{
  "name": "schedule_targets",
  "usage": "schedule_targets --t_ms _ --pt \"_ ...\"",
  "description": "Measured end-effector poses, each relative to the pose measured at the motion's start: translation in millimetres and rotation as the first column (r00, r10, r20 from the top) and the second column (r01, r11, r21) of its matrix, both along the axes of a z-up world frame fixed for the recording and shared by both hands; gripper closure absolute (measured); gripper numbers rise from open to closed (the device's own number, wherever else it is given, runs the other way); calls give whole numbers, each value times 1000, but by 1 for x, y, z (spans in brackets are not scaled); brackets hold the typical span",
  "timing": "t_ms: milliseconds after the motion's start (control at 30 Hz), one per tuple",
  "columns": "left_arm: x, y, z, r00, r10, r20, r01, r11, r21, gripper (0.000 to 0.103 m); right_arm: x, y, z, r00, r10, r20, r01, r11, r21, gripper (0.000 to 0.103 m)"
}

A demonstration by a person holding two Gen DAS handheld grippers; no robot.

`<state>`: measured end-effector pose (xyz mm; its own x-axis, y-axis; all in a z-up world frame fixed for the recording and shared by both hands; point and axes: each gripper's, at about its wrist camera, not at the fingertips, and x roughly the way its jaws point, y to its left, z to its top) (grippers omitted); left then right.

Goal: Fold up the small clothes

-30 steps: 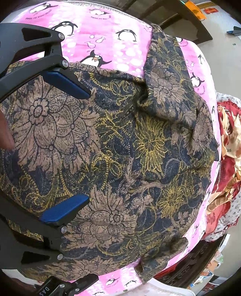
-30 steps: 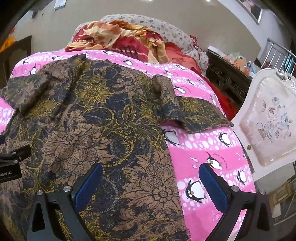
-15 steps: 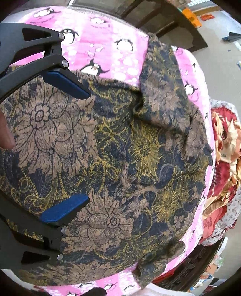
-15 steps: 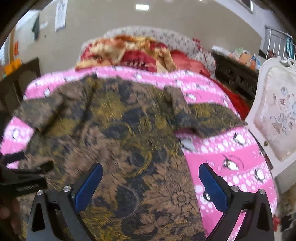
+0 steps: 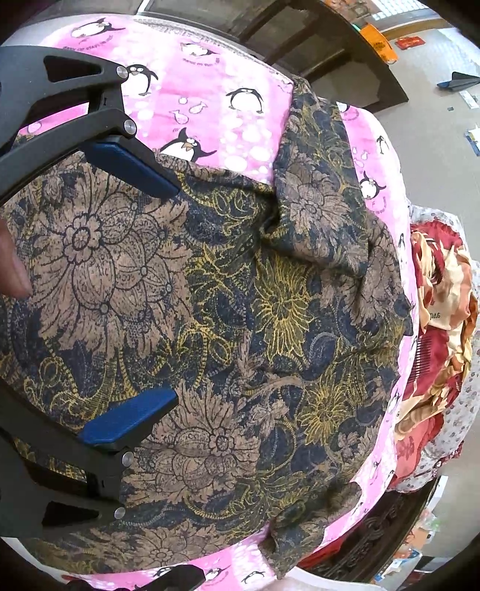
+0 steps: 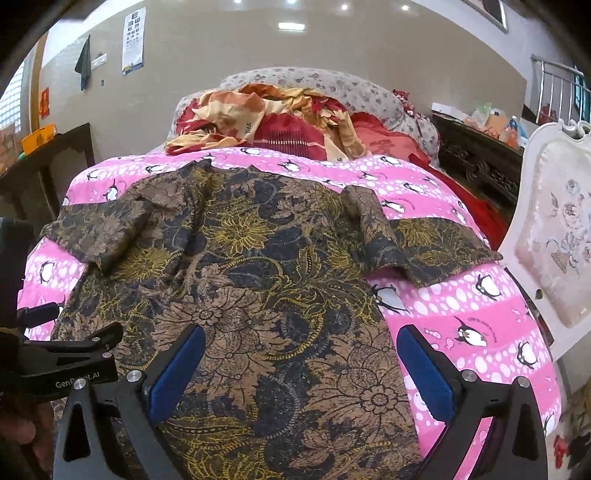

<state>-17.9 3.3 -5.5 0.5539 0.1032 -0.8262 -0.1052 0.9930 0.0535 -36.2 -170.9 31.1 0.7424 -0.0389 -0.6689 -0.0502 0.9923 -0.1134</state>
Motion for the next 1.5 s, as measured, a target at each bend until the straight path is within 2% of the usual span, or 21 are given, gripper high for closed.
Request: schedule_targets --t_ms 167,300,367,600,867,1500 --pt "-1 4 -3 1000 6 -3 -6 1000 -4 0 9 -1 -5 996 -80 -50 80 997 -10 0" --pt "1 9 -11 1000 10 -8 -10 1000 6 0 19 -1 -8 981 -149 -126 147 989 -28 0" --pt "4 13 -17 1000 10 -6 -10 1000 12 0 21 -2 -8 975 -174 -135 170 985 -40 0" --pt "25 21 -39 999 -34 21 33 998 52 0 23 -3 -10 972 -192 -136 184 981 -69 0" --pt "28 33 -52 998 -40 57 43 998 -47 0 30 -8 -12 968 -204 -144 195 978 -74 0" --pt "26 32 -55 997 -34 68 39 997 -65 0 38 -16 -24 959 -225 -170 212 973 -87 0"
